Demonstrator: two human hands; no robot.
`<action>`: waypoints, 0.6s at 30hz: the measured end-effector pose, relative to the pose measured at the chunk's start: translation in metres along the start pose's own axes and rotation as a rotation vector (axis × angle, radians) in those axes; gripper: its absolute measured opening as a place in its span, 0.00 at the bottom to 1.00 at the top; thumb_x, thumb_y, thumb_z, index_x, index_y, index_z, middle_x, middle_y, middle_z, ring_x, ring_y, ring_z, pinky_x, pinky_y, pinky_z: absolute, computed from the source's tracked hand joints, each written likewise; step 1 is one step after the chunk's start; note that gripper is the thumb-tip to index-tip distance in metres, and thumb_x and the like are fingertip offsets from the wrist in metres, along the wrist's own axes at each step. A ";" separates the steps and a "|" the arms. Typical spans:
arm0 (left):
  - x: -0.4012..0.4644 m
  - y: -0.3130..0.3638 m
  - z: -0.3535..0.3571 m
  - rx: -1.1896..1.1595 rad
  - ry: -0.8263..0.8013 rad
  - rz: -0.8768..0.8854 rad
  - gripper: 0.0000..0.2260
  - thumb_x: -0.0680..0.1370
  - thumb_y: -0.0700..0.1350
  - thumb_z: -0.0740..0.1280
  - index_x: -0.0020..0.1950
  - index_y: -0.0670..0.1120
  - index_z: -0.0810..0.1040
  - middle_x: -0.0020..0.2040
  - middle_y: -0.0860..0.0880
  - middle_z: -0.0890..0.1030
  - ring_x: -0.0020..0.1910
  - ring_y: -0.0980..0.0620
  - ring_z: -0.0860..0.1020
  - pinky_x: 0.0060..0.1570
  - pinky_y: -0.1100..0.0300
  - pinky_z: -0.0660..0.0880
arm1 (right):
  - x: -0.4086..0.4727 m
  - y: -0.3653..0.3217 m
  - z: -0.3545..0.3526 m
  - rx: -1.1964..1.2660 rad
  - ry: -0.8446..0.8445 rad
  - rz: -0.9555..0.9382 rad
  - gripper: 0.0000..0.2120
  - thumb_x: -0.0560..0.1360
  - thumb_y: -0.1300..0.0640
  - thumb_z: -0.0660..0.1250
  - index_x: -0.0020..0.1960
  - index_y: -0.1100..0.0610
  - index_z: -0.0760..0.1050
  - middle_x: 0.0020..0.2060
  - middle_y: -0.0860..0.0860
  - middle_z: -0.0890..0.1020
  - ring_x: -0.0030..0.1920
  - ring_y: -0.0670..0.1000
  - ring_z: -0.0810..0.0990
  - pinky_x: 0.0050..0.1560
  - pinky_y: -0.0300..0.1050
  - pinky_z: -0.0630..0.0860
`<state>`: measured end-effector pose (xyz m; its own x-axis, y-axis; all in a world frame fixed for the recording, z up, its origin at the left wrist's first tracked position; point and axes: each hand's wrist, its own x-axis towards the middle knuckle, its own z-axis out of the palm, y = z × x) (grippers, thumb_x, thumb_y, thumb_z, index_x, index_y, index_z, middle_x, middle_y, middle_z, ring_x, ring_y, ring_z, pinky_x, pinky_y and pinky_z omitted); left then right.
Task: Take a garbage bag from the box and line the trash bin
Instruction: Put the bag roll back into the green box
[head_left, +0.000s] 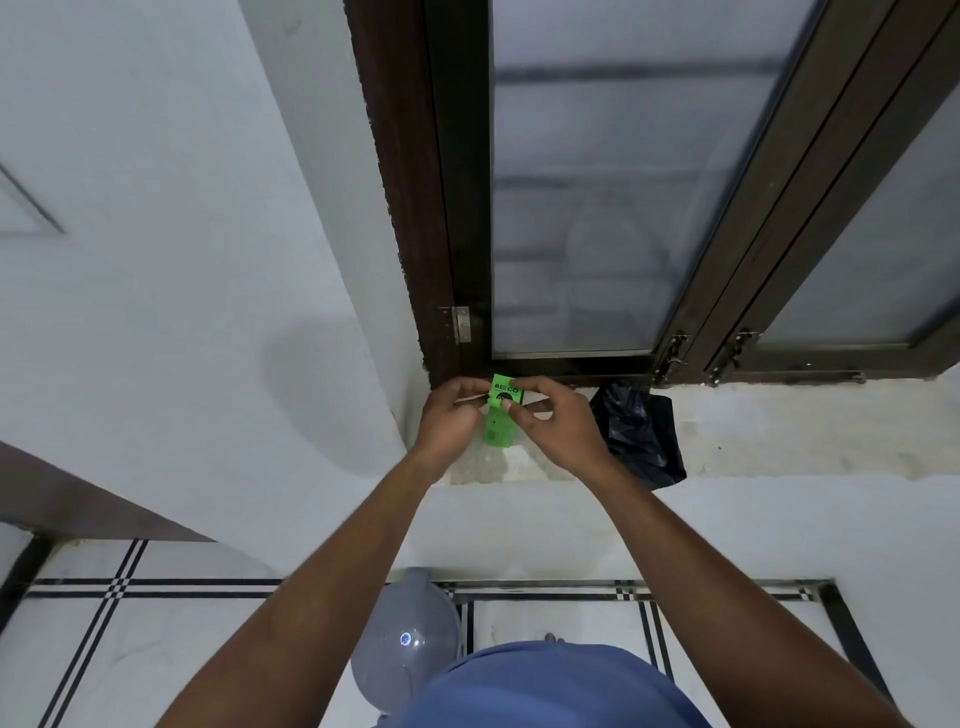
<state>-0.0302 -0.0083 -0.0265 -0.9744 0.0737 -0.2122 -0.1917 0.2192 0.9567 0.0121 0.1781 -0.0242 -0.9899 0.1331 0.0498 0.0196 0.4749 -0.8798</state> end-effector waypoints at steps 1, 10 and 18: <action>-0.004 -0.002 0.003 0.018 -0.011 0.010 0.17 0.80 0.29 0.69 0.60 0.50 0.83 0.64 0.52 0.85 0.66 0.48 0.83 0.59 0.60 0.83 | 0.001 -0.001 -0.002 0.001 0.015 0.009 0.17 0.80 0.44 0.78 0.67 0.47 0.85 0.61 0.42 0.86 0.56 0.43 0.87 0.46 0.27 0.79; -0.025 -0.027 0.050 0.268 0.175 0.285 0.23 0.78 0.54 0.81 0.69 0.48 0.80 0.63 0.50 0.83 0.58 0.50 0.82 0.56 0.54 0.81 | 0.011 -0.007 -0.017 -0.104 0.008 0.061 0.18 0.77 0.45 0.81 0.62 0.51 0.83 0.57 0.42 0.86 0.44 0.41 0.87 0.48 0.41 0.85; -0.025 -0.033 0.054 0.260 0.209 0.370 0.20 0.79 0.49 0.81 0.69 0.46 0.83 0.63 0.48 0.85 0.59 0.47 0.84 0.60 0.50 0.83 | 0.017 -0.002 -0.033 0.034 -0.085 0.175 0.19 0.78 0.49 0.81 0.66 0.48 0.81 0.55 0.41 0.85 0.57 0.45 0.86 0.48 0.48 0.87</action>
<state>0.0066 0.0356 -0.0639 -0.9795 0.0019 0.2016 0.1806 0.4529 0.8731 0.0001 0.2081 -0.0056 -0.9801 0.1364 -0.1444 0.1892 0.4209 -0.8872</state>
